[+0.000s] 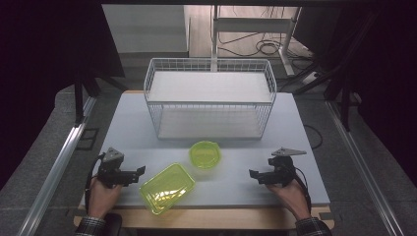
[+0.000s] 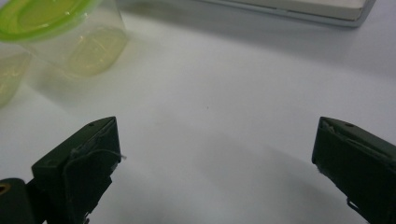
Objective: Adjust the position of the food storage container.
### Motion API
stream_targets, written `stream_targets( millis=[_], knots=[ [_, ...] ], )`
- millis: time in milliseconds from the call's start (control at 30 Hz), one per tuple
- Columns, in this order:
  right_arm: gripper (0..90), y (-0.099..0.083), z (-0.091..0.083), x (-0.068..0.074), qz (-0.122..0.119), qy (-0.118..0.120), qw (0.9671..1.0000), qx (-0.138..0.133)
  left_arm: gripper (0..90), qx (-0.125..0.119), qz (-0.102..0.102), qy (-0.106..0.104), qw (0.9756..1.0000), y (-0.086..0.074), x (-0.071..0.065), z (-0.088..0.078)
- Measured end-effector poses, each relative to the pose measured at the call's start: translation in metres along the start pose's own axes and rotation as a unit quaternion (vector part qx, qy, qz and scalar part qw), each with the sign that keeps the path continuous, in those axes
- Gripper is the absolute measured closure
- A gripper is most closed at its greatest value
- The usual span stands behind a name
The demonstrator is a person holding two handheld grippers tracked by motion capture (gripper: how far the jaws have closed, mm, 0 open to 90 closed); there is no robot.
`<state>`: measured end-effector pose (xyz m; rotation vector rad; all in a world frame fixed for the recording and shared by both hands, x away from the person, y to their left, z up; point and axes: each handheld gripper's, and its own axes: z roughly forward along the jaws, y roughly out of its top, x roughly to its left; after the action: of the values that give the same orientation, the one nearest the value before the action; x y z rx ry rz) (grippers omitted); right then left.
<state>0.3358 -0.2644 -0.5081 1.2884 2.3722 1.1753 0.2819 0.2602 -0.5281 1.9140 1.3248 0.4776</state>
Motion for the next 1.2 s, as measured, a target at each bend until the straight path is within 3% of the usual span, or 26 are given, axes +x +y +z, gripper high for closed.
stream_targets(
  millis=[367,767,1200],
  knots=[
    [10.3,0.001,0.003,0.003,-0.009,-0.004,0.9998,0.019,3.0,0.001,0.031,-0.004,0.9995,-0.001,-0.004,0.006],
    [22.5,0.003,0.000,0.006,-0.027,-0.011,0.9995,0.014,3.6,-0.008,0.035,-0.006,0.9993,-0.002,-0.004,0.007],
    [36.5,0.008,-0.001,0.012,-0.065,-0.012,0.9977,0.013,3.7,-0.013,0.042,-0.003,0.9990,-0.002,-0.006,0.007]
  ],
)
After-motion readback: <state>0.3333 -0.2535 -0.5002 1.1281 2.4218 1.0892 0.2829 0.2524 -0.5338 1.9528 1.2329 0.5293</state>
